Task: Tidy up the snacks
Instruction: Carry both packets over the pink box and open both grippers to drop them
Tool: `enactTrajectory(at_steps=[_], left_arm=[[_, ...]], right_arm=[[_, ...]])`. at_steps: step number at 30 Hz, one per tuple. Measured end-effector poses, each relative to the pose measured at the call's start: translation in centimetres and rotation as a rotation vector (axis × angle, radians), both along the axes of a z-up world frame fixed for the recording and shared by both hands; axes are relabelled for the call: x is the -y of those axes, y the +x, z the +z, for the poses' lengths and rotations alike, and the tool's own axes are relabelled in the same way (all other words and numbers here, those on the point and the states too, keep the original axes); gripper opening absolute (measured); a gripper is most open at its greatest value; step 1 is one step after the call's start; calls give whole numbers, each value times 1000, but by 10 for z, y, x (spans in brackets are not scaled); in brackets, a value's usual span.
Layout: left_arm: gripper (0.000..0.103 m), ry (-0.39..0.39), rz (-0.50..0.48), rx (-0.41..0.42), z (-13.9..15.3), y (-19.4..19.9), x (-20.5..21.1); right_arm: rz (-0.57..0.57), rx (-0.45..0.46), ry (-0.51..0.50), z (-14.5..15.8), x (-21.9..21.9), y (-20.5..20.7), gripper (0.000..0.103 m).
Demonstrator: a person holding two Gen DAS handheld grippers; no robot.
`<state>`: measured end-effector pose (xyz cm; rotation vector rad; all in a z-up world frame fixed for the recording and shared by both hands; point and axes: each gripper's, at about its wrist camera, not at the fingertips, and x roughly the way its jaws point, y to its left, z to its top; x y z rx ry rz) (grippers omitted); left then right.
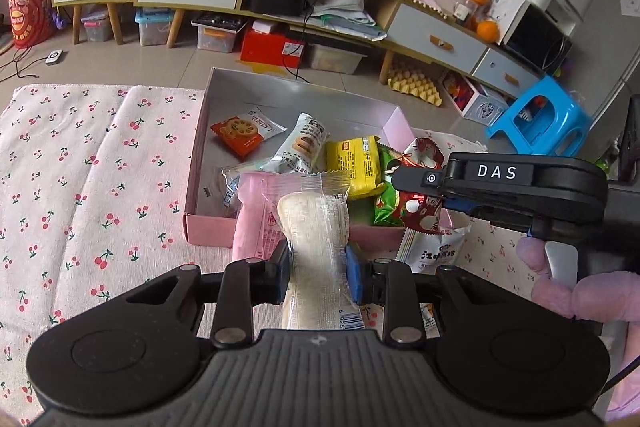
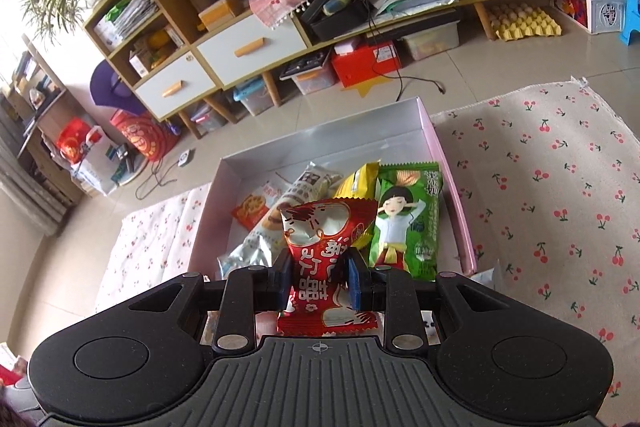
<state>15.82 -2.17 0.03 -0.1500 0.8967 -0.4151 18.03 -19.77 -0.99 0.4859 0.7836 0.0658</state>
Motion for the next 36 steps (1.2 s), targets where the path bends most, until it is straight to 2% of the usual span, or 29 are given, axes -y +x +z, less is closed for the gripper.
enactTrajectory(at_steps=[7, 9, 13, 14, 20, 26, 36], left_arm=[[26, -4, 11, -10, 2, 3, -3], [26, -9, 14, -10, 4, 3, -5], [26, -5, 23, 9, 11, 7, -6], [26, -4, 28, 16, 12, 9, -7], [26, 22, 73, 40, 17, 32, -7], [26, 67, 114, 63, 14, 63, 0], [26, 44, 184, 37, 12, 102, 1]], right_arm=[[-14, 13, 23, -15, 4, 15, 27], [-12, 16, 36, -18, 4, 17, 31], [-11, 19, 68, -17, 9, 16, 33], [-13, 21, 71, -16, 11, 15, 39], [-36, 18, 92, -14, 23, 13, 47], [-42, 4, 100, -17, 28, 13, 49], [-32, -8, 101, -19, 29, 15, 54]])
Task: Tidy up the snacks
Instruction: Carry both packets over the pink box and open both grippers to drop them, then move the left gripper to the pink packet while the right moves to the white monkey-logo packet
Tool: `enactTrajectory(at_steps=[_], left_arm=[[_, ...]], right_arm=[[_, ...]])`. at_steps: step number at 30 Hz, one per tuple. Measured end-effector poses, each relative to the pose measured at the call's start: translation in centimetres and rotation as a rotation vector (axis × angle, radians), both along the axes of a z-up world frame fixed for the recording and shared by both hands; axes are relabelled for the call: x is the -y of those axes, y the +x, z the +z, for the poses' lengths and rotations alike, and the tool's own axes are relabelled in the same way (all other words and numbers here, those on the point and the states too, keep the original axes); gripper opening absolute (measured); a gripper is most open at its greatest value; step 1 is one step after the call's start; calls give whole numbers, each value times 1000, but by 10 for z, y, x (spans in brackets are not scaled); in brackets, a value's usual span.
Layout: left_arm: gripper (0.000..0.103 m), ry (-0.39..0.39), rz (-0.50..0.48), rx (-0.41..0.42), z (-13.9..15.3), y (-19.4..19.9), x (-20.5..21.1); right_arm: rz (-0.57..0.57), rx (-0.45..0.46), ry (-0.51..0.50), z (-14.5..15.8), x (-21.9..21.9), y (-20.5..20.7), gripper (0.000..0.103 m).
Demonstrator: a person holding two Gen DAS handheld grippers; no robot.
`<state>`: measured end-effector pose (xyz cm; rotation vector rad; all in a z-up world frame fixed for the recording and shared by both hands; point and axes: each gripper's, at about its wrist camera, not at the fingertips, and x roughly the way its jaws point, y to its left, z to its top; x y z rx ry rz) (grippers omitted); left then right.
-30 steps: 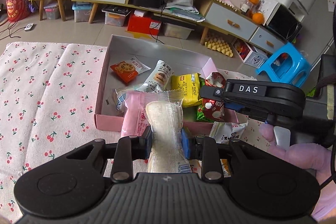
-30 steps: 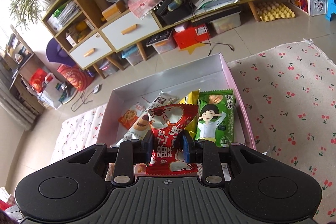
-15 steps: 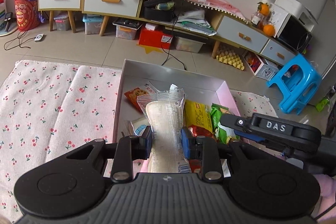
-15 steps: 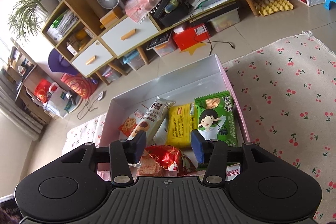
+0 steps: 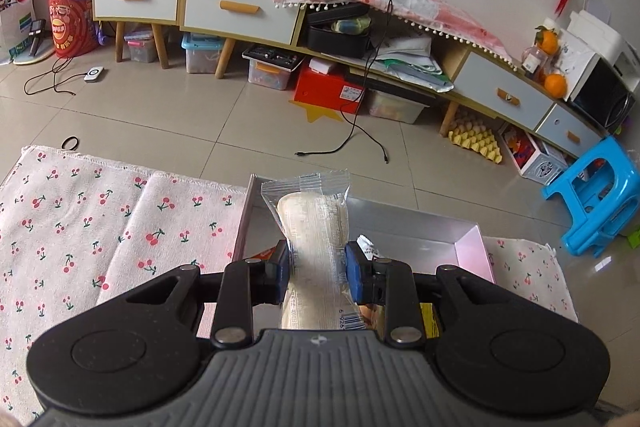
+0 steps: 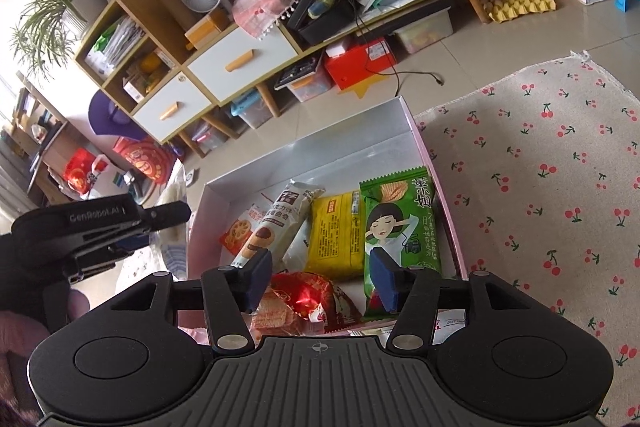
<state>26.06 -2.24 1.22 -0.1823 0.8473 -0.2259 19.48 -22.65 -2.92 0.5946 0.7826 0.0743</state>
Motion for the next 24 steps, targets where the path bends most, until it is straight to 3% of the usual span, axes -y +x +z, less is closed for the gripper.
enactTrajectory(at_steps=[5, 7, 9, 17, 24], left_arm=[[27, -6, 25, 2, -8, 6, -1], [36, -12, 41, 7, -12, 5, -2], [51, -16, 34, 14, -15, 3, -3], [66, 3, 21, 3, -8, -13, -9], [82, 0, 33, 28, 7, -39, -19]], right_arm=[[-11, -11, -1, -4, 4, 2, 54], [-11, -12, -6, -4, 4, 1, 54], [-7, -17, -12, -5, 3, 2, 54], [6, -11, -24, 1, -1, -2, 70], [20, -13, -57, 10, -1, -12, 71]])
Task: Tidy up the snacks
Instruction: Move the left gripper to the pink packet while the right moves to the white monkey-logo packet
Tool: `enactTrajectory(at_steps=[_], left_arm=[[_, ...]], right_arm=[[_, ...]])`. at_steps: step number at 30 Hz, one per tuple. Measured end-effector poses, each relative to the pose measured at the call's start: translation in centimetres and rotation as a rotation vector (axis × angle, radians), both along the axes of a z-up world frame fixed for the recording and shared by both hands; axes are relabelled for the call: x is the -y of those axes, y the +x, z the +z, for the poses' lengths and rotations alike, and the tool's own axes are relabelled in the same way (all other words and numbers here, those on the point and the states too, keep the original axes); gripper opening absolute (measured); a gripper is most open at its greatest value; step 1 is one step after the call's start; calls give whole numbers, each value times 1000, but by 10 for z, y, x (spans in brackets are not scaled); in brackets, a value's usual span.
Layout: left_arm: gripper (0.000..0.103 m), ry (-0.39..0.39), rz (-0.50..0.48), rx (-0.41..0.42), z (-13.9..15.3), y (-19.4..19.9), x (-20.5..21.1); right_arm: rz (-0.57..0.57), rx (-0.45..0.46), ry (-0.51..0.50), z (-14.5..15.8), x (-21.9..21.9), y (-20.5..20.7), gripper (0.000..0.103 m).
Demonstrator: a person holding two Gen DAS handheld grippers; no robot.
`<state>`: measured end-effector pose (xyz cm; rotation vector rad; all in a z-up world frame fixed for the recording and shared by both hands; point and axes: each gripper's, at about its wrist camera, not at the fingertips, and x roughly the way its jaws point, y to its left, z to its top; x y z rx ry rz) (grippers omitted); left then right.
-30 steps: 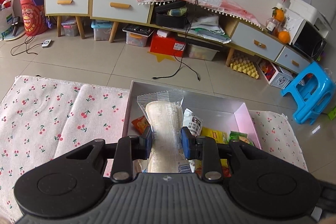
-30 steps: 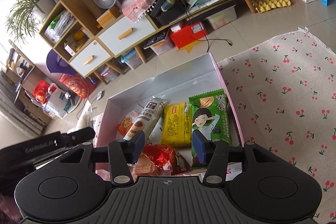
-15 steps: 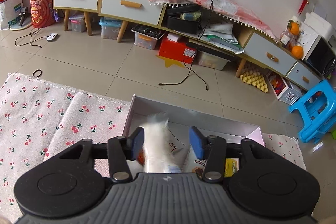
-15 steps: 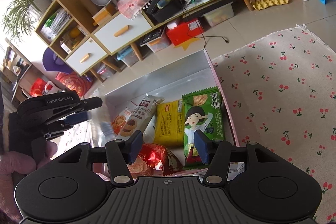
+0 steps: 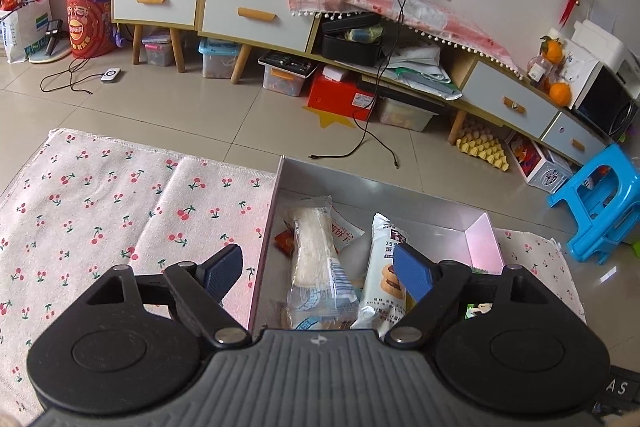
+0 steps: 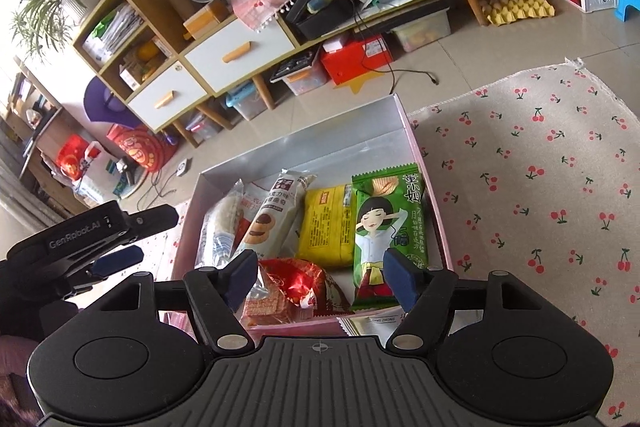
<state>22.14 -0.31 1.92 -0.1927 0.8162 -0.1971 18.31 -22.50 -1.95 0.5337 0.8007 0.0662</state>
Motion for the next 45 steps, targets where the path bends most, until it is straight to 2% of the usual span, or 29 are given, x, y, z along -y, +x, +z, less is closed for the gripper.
enactTrajectory(at_steps=[2, 3, 18, 20, 30, 41, 45], left_arm=[[86, -3, -3, 6, 2, -7, -4], [88, -4, -4, 8, 3, -9, -6], [101, -8, -75, -40, -2, -49, -21], [102, -13, -77, -37, -3, -54, -24], [102, -19, -62, -14, -10, -71, -41], [102, 47, -92, -34, -31, -91, -55], [102, 67, -112, -24, -36, -95, -53]], right_arm=[[-4, 8, -10, 5, 1, -6, 79], [-7, 13, -17, 7, 2, -9, 80], [-20, -5, -91, 20, 1, -43, 82], [-21, -9, -99, 20, -2, -47, 86], [53, -28, -163, 9, -26, -68, 86], [96, -38, -276, -5, -24, -94, 87], [83, -60, -274, -12, -14, -98, 87]])
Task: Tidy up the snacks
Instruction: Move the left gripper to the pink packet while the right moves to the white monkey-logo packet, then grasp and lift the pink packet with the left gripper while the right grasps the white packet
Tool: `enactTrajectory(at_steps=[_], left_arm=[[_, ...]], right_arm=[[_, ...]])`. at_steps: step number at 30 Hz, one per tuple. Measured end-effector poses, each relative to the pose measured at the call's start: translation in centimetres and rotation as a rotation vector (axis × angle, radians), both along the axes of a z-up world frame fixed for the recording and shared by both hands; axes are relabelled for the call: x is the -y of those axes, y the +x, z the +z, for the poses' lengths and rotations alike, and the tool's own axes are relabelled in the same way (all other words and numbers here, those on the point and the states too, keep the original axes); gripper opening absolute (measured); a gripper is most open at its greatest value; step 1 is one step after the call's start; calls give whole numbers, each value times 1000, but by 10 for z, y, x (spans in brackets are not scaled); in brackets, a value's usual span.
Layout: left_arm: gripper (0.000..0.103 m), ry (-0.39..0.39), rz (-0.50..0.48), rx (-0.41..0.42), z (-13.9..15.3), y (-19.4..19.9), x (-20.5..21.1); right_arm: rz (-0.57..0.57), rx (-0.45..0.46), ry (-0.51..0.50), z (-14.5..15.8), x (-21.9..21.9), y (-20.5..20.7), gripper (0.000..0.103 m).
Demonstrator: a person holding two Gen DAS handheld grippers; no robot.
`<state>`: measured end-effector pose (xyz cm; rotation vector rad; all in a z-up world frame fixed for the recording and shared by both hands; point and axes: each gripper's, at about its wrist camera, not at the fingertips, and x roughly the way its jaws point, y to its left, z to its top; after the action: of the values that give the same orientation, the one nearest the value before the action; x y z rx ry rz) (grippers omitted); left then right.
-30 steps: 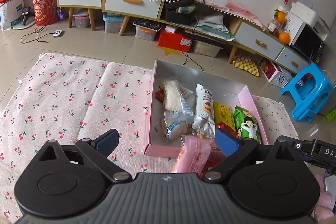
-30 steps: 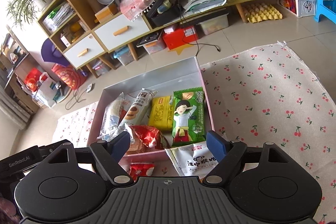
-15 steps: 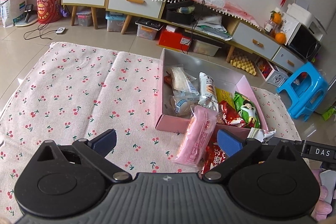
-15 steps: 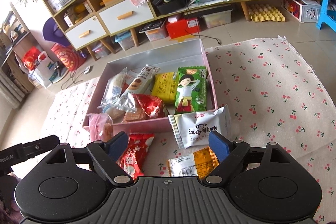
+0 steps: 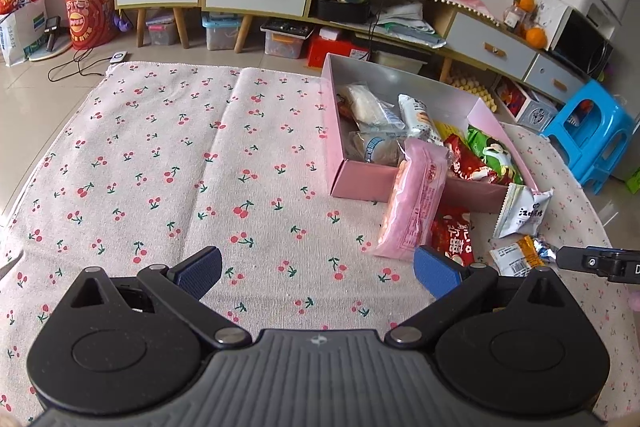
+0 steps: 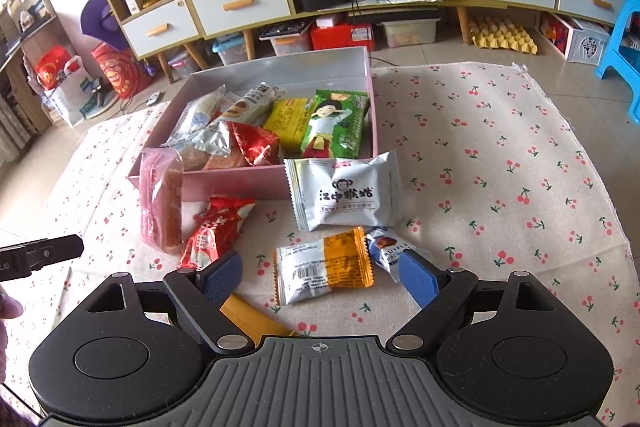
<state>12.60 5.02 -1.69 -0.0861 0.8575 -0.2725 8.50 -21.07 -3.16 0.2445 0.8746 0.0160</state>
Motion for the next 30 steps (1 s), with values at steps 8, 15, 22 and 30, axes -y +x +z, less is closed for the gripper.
enactTrajectory(at_steps=[8, 15, 22, 30], left_arm=[[102, 26, -63, 61, -12, -10, 19], [102, 68, -110, 128, -20, -11, 42], [101, 78, -85, 182, -22, -4, 60], [85, 31, -32, 156, -27, 14, 66]], right_arm=[[5, -32, -43, -16, 4, -4, 87], [12, 34, -65, -19, 4, 3, 87], [-2, 74, -49, -20, -3, 27, 87], [-35, 33, -45, -32, -6, 57, 87]])
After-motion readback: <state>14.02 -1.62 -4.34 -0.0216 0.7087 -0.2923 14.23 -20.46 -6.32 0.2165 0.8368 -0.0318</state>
